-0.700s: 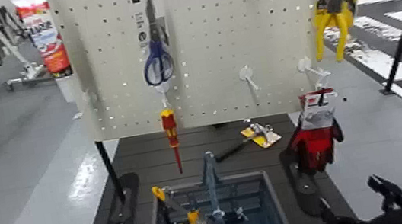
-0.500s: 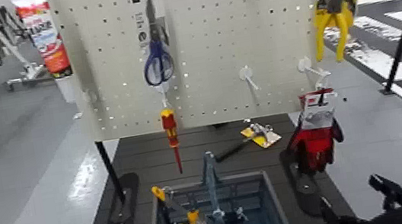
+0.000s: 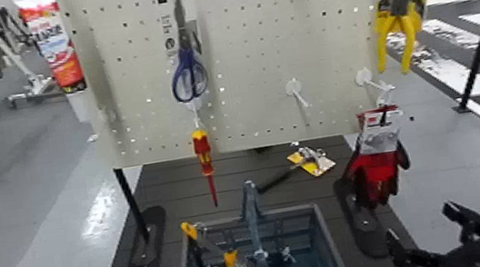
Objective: Put the red colored gloves into the crate.
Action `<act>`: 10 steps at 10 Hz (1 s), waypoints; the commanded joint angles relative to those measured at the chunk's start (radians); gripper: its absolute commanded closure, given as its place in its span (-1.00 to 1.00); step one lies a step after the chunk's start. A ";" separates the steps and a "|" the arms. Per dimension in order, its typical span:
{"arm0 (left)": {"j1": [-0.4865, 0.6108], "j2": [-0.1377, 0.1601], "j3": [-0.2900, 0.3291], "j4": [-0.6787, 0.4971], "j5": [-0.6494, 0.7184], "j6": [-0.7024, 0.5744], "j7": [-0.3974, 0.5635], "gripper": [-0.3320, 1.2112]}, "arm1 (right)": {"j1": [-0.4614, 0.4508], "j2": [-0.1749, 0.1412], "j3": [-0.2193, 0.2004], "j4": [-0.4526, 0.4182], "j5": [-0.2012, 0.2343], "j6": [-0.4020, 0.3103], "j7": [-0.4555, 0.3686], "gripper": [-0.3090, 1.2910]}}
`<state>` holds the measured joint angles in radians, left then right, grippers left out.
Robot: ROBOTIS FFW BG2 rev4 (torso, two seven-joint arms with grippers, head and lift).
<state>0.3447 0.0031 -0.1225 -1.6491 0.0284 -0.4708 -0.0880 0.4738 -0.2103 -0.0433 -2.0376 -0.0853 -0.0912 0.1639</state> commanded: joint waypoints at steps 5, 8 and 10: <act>-0.006 -0.075 0.017 0.002 0.012 0.001 -0.019 -0.35 | -0.337 -0.139 -0.201 0.165 -0.211 0.301 0.310 -0.50; -0.009 -0.081 0.032 0.002 0.013 0.005 -0.042 -0.35 | -0.501 -0.185 -0.199 0.339 -0.231 0.357 0.479 -0.51; -0.012 -0.089 0.037 0.002 0.013 0.011 -0.058 -0.35 | -0.578 -0.225 -0.182 0.433 -0.241 0.355 0.554 -0.51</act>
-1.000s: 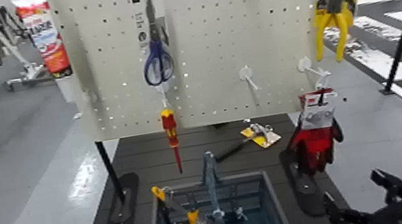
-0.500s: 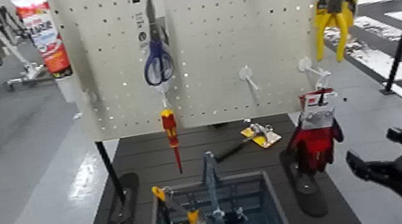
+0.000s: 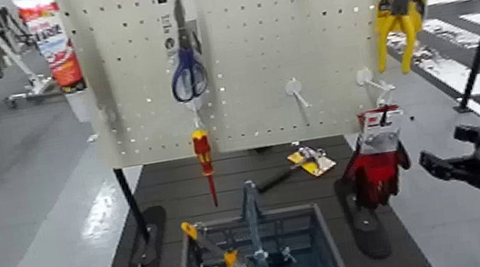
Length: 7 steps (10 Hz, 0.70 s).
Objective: Put the red colored gloves into the crate.
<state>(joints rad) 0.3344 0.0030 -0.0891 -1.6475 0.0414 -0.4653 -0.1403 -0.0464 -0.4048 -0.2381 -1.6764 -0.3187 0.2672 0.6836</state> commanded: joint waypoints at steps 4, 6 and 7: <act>-0.005 -0.098 0.008 0.000 -0.005 0.010 -0.021 -0.35 | -0.184 -0.074 0.102 0.211 -0.033 -0.019 0.117 -0.52; -0.006 -0.100 0.008 0.001 -0.005 0.008 -0.025 -0.35 | -0.225 -0.074 0.157 0.251 -0.048 -0.029 0.133 -0.52; -0.006 -0.100 0.008 0.001 -0.006 0.008 -0.025 -0.35 | -0.242 -0.075 0.183 0.267 -0.051 -0.034 0.140 -0.52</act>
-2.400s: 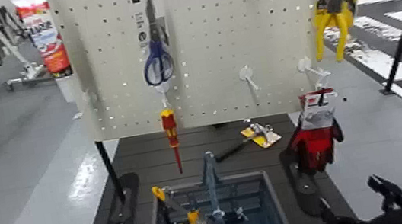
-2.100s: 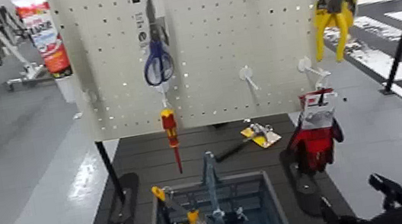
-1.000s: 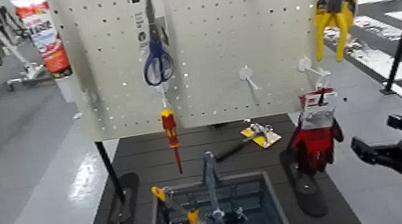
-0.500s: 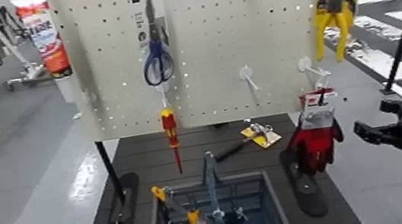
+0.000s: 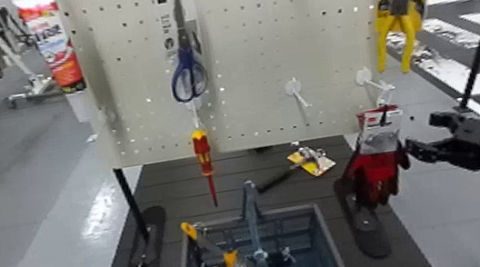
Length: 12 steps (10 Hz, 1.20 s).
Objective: Put the red colored gloves into the crate.
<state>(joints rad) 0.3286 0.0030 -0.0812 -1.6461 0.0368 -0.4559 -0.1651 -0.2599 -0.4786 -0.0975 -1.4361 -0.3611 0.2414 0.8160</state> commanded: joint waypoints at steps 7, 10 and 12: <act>-0.007 -0.104 -0.002 0.003 -0.002 -0.001 -0.010 -0.35 | -0.108 -0.002 0.117 0.118 -0.024 -0.045 0.038 -0.52; -0.008 -0.104 -0.003 0.005 -0.002 -0.001 -0.014 -0.35 | -0.131 0.000 0.134 0.141 -0.022 -0.056 0.046 -0.52; -0.011 -0.106 -0.003 0.008 -0.002 -0.001 -0.020 -0.35 | -0.142 0.000 0.148 0.151 -0.024 -0.059 0.052 -0.52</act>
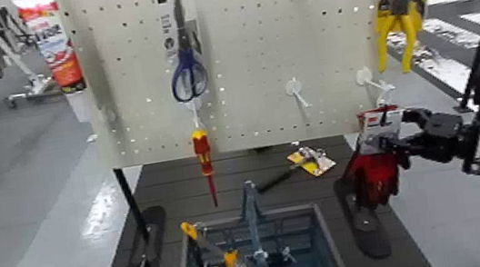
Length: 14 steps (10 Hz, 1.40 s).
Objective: Put the red colored gloves into the crate.
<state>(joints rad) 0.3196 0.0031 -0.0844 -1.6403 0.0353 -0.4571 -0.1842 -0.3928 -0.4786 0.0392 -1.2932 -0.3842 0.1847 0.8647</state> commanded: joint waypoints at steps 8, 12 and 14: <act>-0.010 -0.107 -0.003 0.008 0.000 0.001 -0.011 -0.35 | -0.043 0.008 0.060 0.043 -0.013 -0.025 0.022 -0.49; -0.010 -0.109 -0.003 0.008 -0.002 0.001 -0.014 -0.35 | -0.061 0.011 0.079 0.063 -0.010 -0.022 0.031 0.65; -0.010 -0.107 -0.005 0.008 -0.002 0.001 -0.014 -0.35 | -0.063 0.009 0.080 0.057 -0.005 -0.013 0.030 0.82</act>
<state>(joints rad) 0.3097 0.0031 -0.0889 -1.6321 0.0340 -0.4556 -0.1979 -0.4555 -0.4681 0.1191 -1.2344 -0.3909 0.1693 0.8943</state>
